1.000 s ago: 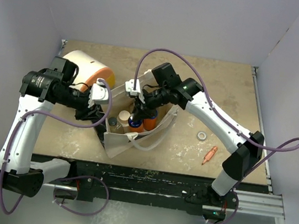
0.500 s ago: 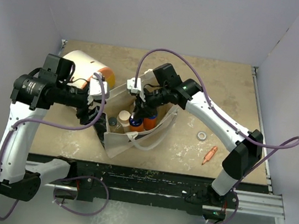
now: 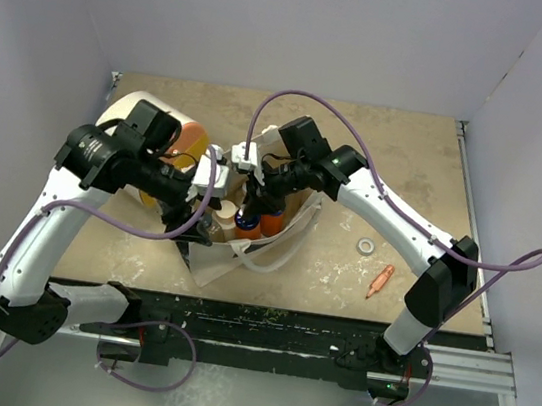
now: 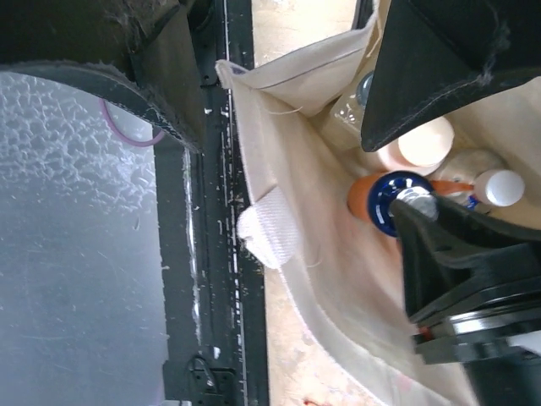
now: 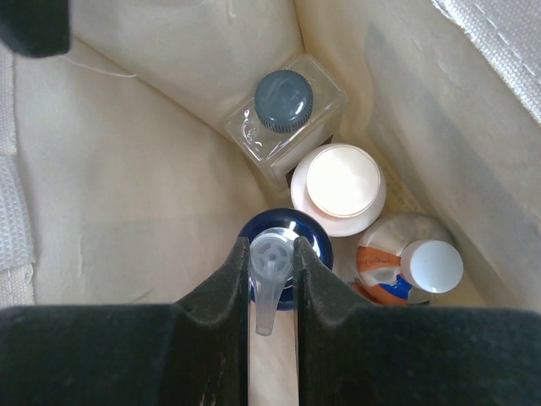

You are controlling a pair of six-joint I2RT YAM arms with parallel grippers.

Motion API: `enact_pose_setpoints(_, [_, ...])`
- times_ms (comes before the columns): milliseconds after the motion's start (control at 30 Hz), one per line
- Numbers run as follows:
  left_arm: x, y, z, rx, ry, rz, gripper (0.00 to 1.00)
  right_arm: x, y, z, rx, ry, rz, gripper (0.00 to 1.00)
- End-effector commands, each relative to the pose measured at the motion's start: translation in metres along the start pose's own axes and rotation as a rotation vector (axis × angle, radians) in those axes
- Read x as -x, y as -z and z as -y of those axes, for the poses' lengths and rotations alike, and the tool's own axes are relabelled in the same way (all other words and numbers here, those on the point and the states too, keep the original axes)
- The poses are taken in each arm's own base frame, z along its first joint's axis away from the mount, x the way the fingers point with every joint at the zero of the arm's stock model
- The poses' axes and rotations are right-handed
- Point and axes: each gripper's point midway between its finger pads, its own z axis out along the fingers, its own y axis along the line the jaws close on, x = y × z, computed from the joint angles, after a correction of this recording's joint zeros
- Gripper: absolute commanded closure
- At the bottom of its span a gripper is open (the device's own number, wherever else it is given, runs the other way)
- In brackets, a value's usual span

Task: Place the personal care products into the canvas bag
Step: Place the care product in the canvas bag.

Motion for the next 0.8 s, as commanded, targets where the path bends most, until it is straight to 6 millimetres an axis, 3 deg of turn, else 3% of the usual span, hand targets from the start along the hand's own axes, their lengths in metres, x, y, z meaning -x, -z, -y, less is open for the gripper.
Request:
enact_pose_setpoints(0, [0.0, -0.01, 0.018, -0.078, 0.008, 0.005, 0.22, 0.032, 0.019, -0.01, -0.01, 0.055, 0.085, 1.0])
enact_pose_setpoints(133, [0.0, -0.017, 0.027, -0.127, 0.001, -0.008, 0.22, 0.033, 0.017, -0.008, -0.003, 0.048, 0.082, 1.0])
enact_pose_setpoints(300, [-0.034, -0.034, 0.021, -0.112, -0.012, -0.125, 0.23, 0.027, 0.013, -0.002, -0.009, 0.067, 0.061, 1.0])
enact_pose_setpoints(400, [-0.041, -0.039, 0.025, -0.144, -0.026, -0.145, 0.3, 0.028, 0.011, 0.0, -0.009, 0.072, 0.067, 1.0])
enact_pose_setpoints(467, [-0.045, -0.041, 0.025, -0.149, -0.049, -0.149, 0.4, 0.026, 0.009, 0.001, -0.005, 0.071, 0.066, 1.0])
enact_pose_setpoints(567, [-0.042, -0.042, 0.03, -0.171, -0.076, -0.118, 0.62, 0.023, 0.008, 0.0, -0.001, 0.075, 0.062, 1.0])
enact_pose_setpoints(667, [-0.03, -0.04, 0.039, -0.209, -0.102, -0.05, 0.85, 0.022, 0.007, 0.0, 0.005, 0.079, 0.058, 1.0])
enact_pose_setpoints(767, [-0.017, -0.035, 0.048, -0.244, -0.126, 0.028, 1.0, 0.016, 0.004, -0.004, 0.027, 0.082, 0.051, 1.0])
